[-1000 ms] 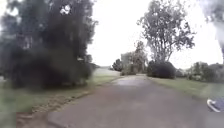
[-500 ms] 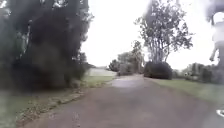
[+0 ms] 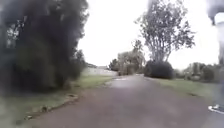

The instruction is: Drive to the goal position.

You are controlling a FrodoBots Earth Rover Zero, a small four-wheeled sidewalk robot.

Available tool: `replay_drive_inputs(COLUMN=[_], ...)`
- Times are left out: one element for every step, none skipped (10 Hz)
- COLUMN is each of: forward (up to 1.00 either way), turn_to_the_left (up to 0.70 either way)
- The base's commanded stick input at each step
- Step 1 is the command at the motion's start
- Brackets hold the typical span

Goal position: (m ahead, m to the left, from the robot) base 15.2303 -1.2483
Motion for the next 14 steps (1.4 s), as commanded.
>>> replay_drive_inputs(forward=[0.85,0.85,0.85,0.85,0.85,0.85,0.85,0.85,0.85,0.85,0.85,0.85,0.85,0.85], turn_to_the_left=[0.00,-0.04,-0.26,-0.20,0.00,0.00,0.00,0.00,0.00,0.00,0.00,0.00,0.00,0.00])
